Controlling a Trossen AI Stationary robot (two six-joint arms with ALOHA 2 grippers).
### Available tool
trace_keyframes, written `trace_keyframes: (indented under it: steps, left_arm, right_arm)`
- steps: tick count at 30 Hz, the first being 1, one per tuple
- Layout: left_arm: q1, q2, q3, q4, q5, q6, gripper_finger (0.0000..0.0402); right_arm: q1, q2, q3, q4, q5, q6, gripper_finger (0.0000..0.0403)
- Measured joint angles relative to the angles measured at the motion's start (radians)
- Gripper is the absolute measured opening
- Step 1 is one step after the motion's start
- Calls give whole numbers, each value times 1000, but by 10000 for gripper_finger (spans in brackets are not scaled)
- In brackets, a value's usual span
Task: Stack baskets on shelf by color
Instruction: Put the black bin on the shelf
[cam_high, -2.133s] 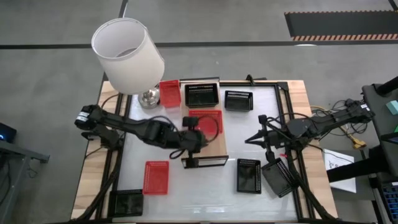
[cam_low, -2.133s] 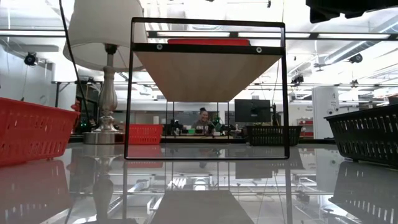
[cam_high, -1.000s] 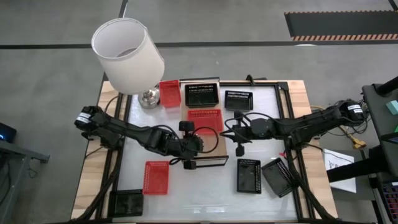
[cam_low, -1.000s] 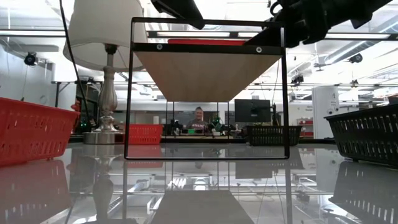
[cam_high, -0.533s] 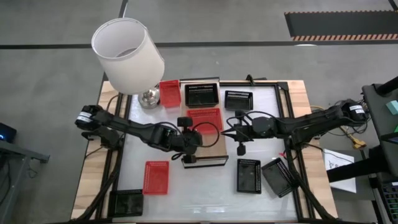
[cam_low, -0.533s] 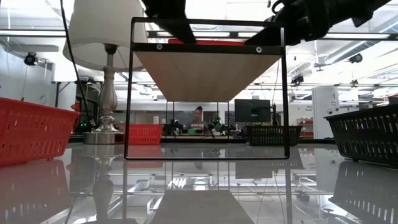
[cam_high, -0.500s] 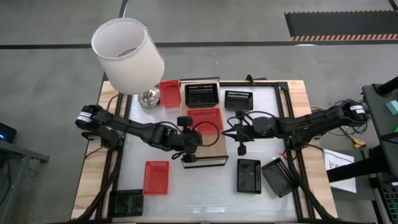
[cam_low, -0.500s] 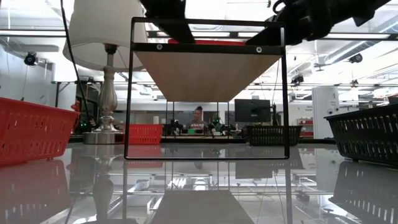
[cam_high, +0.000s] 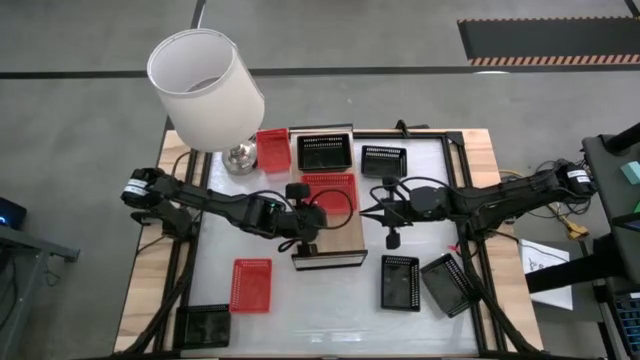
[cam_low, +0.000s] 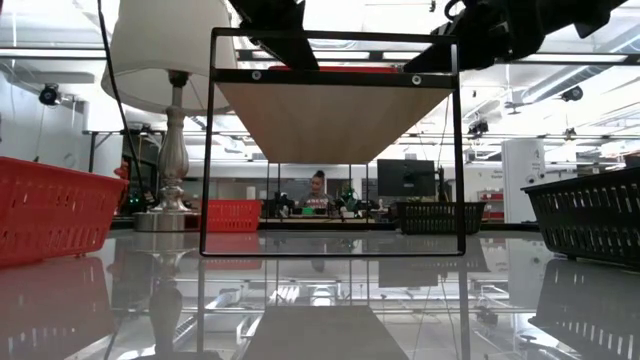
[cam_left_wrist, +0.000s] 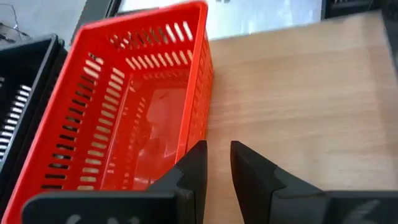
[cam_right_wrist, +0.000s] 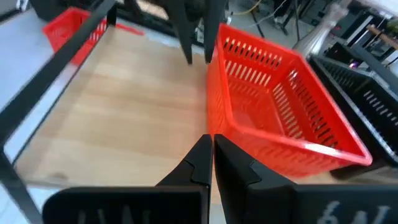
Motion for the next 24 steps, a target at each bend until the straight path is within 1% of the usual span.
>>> trace_keyframes:
  steps: [3,5,8,12,15,18,21,24]
  left_arm:
    - [-20,-14,10,17,5,-12,54]
    - [-43,-28,30,27,6,-53,54]
    - [-89,-51,50,29,6,-153,54]
    - [-179,-58,63,21,7,-282,54]
    - [-243,-58,82,21,10,-417,54]
    - [-295,-58,94,-23,41,-642,54]
    - [-339,-58,92,-122,127,-903,54]
    - [-382,-55,79,-346,230,-1215,54]
  right_arm:
    - [0,-18,0,-49,7,-1,9]
    - [0,-41,0,-81,7,0,9]
    - [0,-83,0,-134,7,8,9]
    - [0,-137,0,-196,7,39,9]
    - [0,-166,0,-234,7,54,9]
    - [0,-182,0,-248,6,60,9]
    - [0,-186,0,-250,6,60,9]
    - [0,-187,0,-250,6,58,9]
